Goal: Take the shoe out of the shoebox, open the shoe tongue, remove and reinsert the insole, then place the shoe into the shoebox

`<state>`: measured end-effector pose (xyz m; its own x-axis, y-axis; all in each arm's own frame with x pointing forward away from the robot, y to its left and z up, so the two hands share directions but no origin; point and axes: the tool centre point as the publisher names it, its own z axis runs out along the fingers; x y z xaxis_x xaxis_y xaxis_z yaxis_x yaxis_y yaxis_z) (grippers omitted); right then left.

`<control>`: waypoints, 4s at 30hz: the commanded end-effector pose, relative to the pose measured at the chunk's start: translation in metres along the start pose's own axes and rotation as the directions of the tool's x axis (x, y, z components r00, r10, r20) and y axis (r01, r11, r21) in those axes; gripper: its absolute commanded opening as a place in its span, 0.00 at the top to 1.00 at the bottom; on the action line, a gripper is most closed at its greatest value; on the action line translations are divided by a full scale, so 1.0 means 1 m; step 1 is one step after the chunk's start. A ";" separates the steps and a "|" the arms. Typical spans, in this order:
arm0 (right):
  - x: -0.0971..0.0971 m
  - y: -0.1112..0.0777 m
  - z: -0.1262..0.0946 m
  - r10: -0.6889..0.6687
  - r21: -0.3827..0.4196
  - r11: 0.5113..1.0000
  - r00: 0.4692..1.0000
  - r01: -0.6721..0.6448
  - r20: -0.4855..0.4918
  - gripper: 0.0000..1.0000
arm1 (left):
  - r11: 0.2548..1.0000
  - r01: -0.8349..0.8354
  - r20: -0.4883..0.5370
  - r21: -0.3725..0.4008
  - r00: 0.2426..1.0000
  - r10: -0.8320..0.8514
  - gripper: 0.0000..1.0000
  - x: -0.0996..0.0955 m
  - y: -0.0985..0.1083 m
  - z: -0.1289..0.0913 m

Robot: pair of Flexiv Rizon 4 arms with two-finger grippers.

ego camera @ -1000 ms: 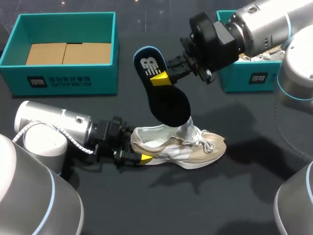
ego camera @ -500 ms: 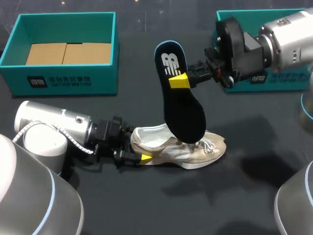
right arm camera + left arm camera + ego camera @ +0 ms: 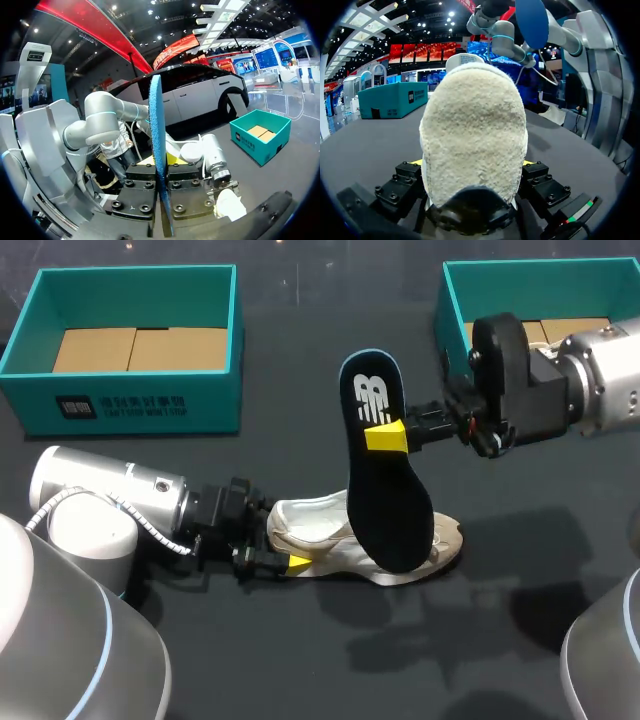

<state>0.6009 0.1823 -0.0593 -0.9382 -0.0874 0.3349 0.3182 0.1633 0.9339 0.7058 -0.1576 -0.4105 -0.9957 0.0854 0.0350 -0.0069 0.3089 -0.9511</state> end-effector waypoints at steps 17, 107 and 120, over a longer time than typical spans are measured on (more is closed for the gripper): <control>0.027 -0.016 -0.013 0.020 -0.067 0.998 1.000 -0.019 0.020 1.00 | 1.000 0.000 0.001 -0.001 1.000 0.000 1.00 0.000 0.001 0.000; 0.055 -0.026 -0.035 0.055 -0.104 0.994 0.994 -0.045 0.095 1.00 | 0.624 0.024 0.040 -0.781 0.999 0.011 0.00 0.003 -0.034 -0.062; 0.055 -0.026 -0.035 0.055 -0.104 0.994 0.994 -0.045 0.095 1.00 | 0.420 0.043 0.044 -0.906 0.999 -0.006 0.00 0.003 -0.042 -0.056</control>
<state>0.5551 0.1408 -0.0614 -0.9262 -0.0341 0.3755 0.3726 0.0684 0.9255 0.7084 -0.1117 -0.3559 -0.9981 0.0490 0.0369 0.0354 0.9512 -0.3067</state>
